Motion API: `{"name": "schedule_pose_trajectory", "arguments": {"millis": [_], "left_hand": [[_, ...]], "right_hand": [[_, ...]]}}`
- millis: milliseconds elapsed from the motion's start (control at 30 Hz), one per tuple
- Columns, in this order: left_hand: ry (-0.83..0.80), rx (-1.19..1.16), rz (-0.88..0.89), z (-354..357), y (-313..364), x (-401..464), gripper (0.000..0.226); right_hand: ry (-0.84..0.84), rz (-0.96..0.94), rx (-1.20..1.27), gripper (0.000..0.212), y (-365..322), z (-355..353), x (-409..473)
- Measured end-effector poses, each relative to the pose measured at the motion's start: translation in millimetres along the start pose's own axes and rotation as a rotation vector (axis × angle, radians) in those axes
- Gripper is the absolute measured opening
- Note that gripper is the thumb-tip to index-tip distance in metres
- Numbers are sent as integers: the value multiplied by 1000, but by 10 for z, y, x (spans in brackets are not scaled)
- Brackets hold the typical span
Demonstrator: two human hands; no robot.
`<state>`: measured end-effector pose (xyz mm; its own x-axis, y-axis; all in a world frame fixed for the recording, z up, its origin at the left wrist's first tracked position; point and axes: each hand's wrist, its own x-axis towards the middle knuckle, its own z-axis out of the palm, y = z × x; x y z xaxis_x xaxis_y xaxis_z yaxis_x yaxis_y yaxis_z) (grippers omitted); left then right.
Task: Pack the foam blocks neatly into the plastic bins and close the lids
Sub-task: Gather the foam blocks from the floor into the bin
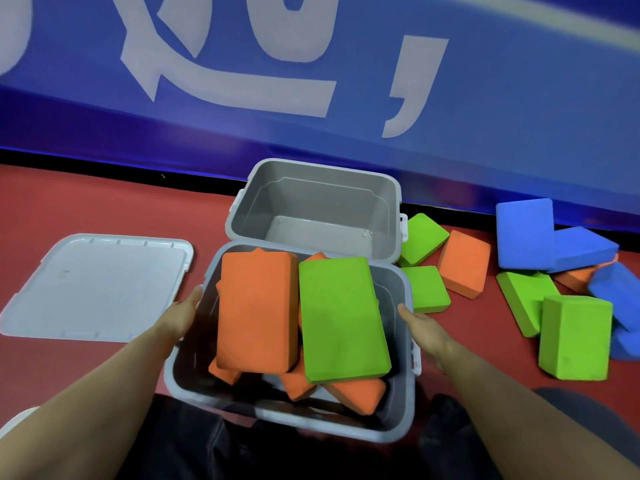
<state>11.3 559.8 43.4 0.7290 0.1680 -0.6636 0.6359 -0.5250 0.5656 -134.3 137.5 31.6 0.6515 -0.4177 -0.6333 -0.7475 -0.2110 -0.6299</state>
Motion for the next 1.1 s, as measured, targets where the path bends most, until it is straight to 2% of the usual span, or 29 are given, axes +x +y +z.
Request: {"name": "schedule_pose_trajectory", "arguments": {"millis": [167,367,500,600,833,933,1100], "left_hand": [[-37,-15,-89,29,-107,210,92],[-50,11,-105,86,7,224,95],[-55,3,-123,83,95,209,110],[-62,18,-132,86,108,281,118],[-196,97,-104,334,344,31,107],[-288,242,-124,504,465,-23,117],[-304,351,-93,829,690,-160,115]], "right_hand": [[-31,71,37,77,60,41,159],[-9,174,176,88,68,107,260],[-23,214,318,70,191,50,256],[-47,236,383,81,289,-25,245],[-14,274,360,83,431,-299,120],[2,299,340,82,455,-527,-42],[56,326,274,86,570,-1040,-20]]}}
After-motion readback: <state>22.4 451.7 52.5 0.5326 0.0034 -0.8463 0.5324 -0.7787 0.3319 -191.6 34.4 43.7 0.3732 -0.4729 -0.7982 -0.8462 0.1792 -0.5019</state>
